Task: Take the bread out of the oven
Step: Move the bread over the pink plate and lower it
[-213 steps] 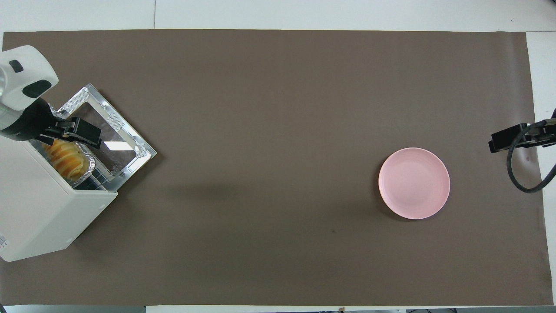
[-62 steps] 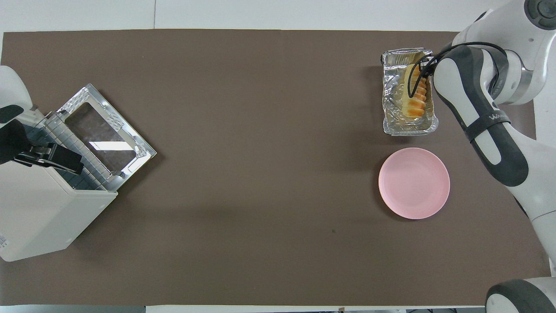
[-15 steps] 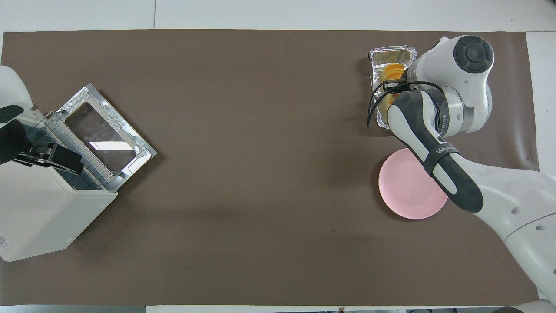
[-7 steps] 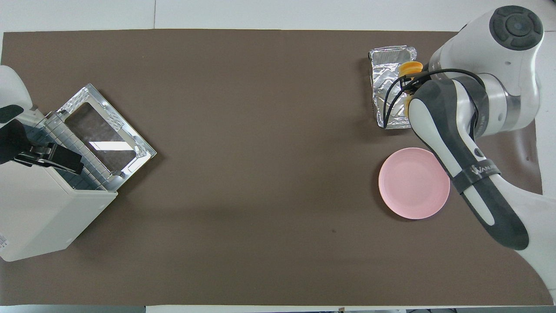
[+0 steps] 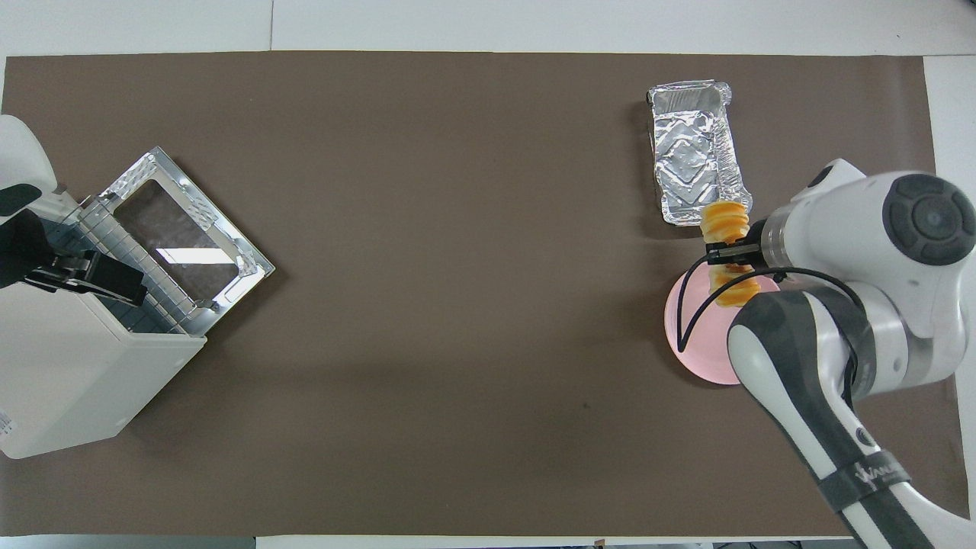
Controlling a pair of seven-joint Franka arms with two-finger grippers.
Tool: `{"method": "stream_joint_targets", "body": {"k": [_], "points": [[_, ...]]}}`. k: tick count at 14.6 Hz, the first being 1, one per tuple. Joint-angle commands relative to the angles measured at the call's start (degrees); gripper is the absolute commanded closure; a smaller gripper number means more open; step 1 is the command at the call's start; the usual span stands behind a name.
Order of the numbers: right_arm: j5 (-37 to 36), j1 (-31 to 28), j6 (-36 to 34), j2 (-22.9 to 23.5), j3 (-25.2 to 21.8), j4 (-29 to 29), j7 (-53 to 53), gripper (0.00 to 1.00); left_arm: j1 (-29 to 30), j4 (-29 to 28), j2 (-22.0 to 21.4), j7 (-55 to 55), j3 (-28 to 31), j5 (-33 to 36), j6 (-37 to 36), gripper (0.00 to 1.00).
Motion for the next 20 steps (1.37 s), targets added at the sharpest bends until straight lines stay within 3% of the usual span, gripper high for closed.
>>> {"method": "stream_joint_targets", "body": {"k": [1,6,10,11,12,16,20], "points": [[0.9,-0.5,12.9,-8.0,0.4,-16.8,0.8,1.00,0.9,-0.3,-0.8,-0.4,-0.5,-0.6,0.4,0.00],[0.9,-0.6,22.3,-7.6,0.3,-23.8,0.4,1.00,0.9,-0.3,-0.8,-0.4,-0.5,-0.6,0.4,0.00],[0.9,-0.6,22.4,-7.3,0.3,-23.8,0.4,1.00,0.9,-0.4,-0.8,-0.4,-0.5,-0.6,0.4,0.00],[0.9,-0.8,22.4,-7.3,0.3,-23.8,0.4,0.82,0.9,-0.3,-0.8,-0.4,-0.5,-0.6,0.4,0.00],[0.9,-1.0,22.4,-7.3,0.4,-23.7,0.4,0.02,0.9,-0.3,-0.8,-0.4,-0.5,-0.6,0.4,0.00],[0.9,-1.1,17.4,-7.2,0.3,-20.1,0.1,0.00,0.9,-0.4,-0.8,-0.4,-0.6,-0.6,0.4,0.00],[1.0,-1.1,-11.6,-6.8,0.3,0.8,0.1,0.00,0.9,-0.3,-0.8,-0.4,-0.5,-0.6,0.4,0.00]]}}
